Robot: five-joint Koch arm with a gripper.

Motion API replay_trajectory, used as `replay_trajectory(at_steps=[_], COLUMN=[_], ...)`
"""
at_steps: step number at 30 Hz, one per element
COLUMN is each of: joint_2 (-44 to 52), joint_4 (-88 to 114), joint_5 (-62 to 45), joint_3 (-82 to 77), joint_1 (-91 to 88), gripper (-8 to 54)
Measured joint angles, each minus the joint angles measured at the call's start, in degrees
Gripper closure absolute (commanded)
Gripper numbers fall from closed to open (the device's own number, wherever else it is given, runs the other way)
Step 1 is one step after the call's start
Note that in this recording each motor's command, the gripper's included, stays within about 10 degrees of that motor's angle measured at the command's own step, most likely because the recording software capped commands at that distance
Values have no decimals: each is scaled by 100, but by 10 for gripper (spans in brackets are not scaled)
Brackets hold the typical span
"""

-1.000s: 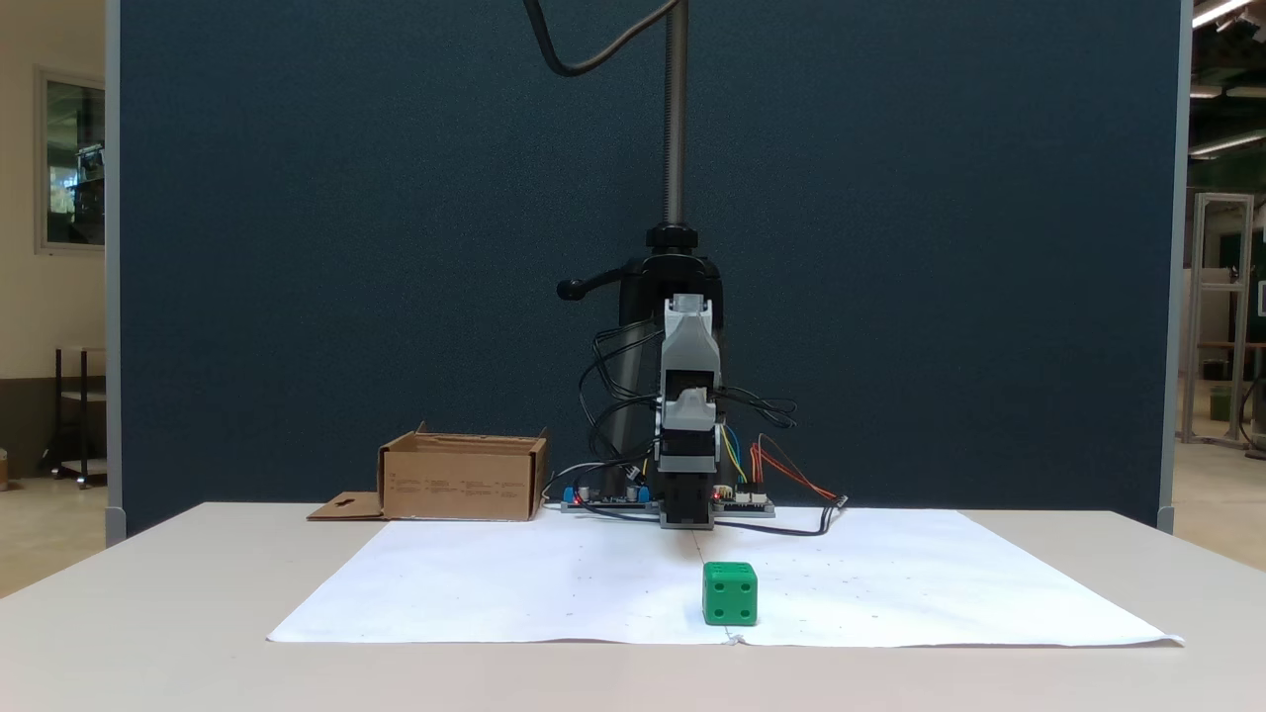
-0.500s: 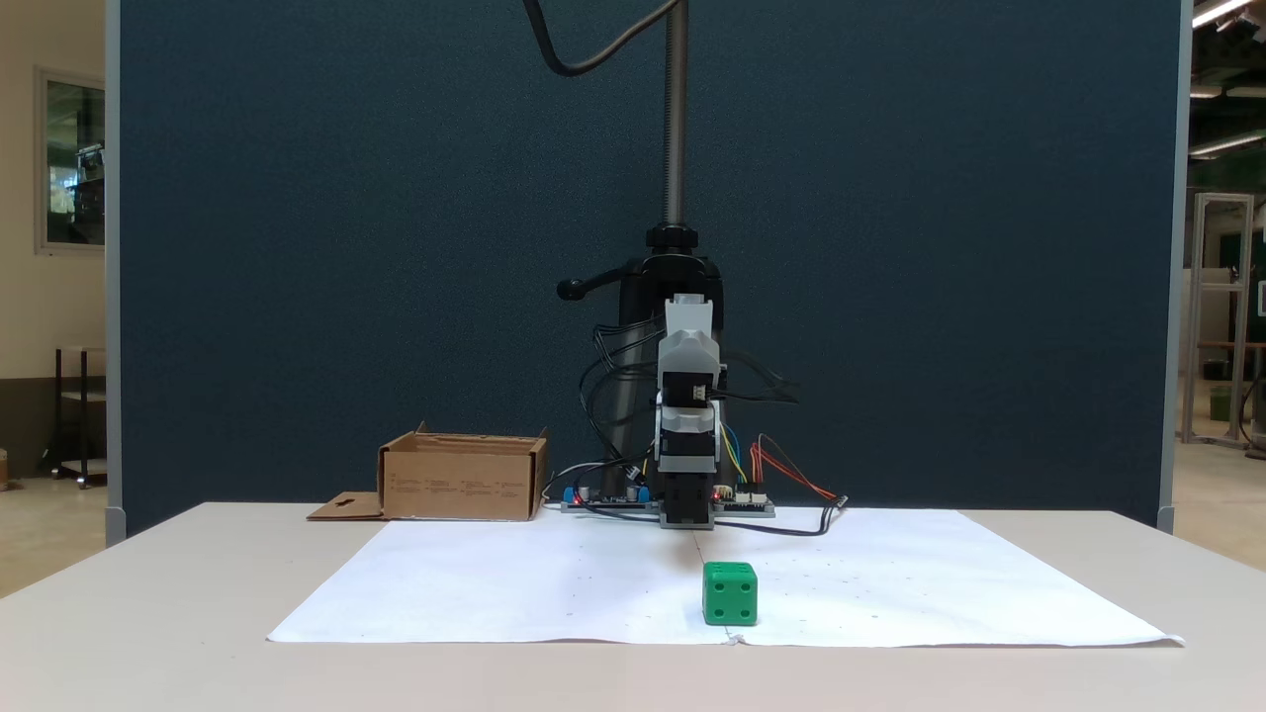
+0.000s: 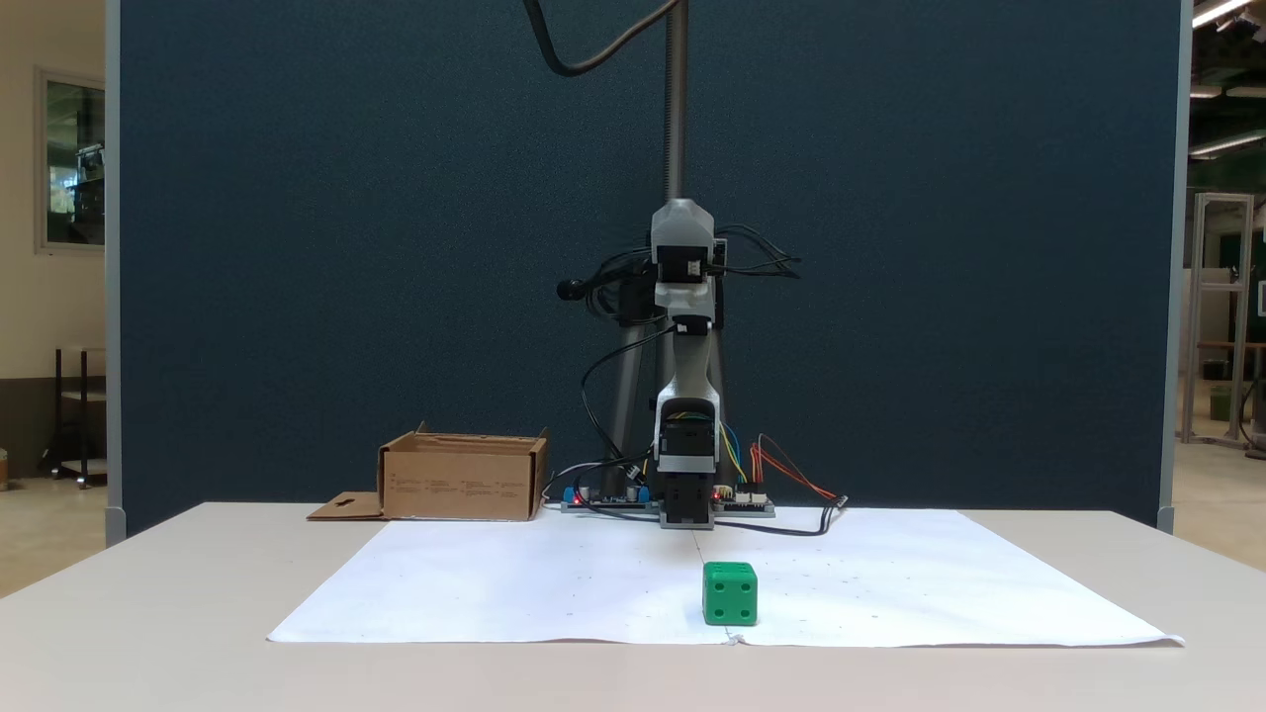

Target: Grasp a green dice and put it in the bin.

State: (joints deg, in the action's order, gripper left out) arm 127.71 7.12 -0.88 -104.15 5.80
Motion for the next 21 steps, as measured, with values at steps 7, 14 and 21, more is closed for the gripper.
replay_trajectory(at_steps=[7,14,21], joint_2=[-1740,-2742,-3560], joint_4=[2276,4491,6451], joint_5=[0,0,0], joint_3=[2953,4245,5054], joint_1=[18,-26,-237], gripper=[25,25,26])
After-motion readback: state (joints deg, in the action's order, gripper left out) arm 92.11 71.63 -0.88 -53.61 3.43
